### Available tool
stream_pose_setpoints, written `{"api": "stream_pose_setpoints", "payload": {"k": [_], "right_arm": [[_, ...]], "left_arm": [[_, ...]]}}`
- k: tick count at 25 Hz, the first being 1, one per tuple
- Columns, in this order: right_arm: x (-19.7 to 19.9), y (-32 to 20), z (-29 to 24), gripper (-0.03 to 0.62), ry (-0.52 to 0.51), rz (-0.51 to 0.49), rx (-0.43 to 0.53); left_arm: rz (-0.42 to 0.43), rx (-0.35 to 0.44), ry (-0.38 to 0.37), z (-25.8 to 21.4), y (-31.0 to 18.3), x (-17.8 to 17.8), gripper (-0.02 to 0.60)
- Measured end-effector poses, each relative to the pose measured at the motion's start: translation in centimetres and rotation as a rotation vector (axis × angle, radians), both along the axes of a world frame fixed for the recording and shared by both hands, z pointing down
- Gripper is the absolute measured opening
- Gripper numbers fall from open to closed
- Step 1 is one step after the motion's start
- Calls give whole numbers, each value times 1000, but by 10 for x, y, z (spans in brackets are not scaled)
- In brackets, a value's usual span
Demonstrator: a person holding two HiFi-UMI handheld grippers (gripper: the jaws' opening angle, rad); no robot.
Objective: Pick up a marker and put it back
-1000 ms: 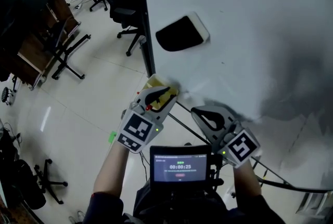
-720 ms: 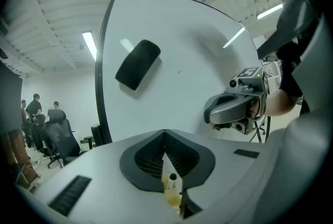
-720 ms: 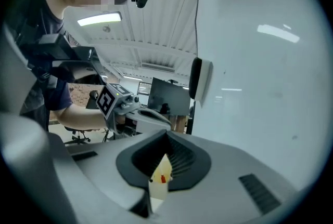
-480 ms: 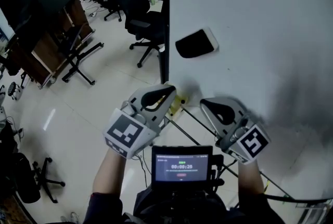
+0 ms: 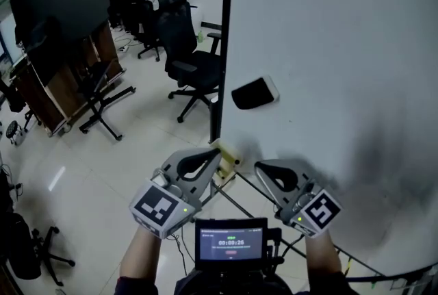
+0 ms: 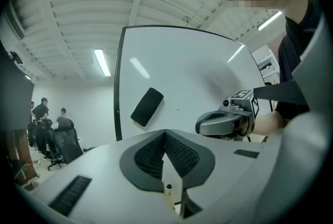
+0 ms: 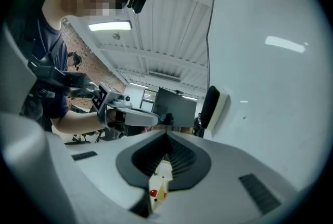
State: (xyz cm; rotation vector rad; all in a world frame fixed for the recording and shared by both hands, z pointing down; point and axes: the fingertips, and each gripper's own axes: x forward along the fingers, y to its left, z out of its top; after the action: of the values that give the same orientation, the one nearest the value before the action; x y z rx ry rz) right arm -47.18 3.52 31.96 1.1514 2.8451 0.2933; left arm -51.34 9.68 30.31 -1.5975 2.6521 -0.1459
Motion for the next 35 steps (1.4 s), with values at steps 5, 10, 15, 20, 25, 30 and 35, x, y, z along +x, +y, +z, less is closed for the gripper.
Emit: {"api": "stream_pose_setpoints", "payload": {"k": [5,10,15,20,25,30,35], "right_arm": [[18,-6,-9,11,19,48,4],[27,-12,-20,11,-17,63,7],[47,-29,-24,11,-49,78,-18],[80,-58,-15,11,-44,102,-10],[134,-102,-16,11,-47,118,-38],[194,-144,-17,11,-67,122,-67],[245,-181,-9,11,-44,128,-99]], "left_arm": [[1,18,25,-7,4,12,0],[7,38,7,-15,3,17,0],[6,24,-14,-19,-10,34,0],[2,18,-30,-24,-39,61,0],[14,18,-47,-31,-80,110,0],[18,16,-60,-34,-123,171,0],[7,-2,-68,-34,-156,225,0]]}}
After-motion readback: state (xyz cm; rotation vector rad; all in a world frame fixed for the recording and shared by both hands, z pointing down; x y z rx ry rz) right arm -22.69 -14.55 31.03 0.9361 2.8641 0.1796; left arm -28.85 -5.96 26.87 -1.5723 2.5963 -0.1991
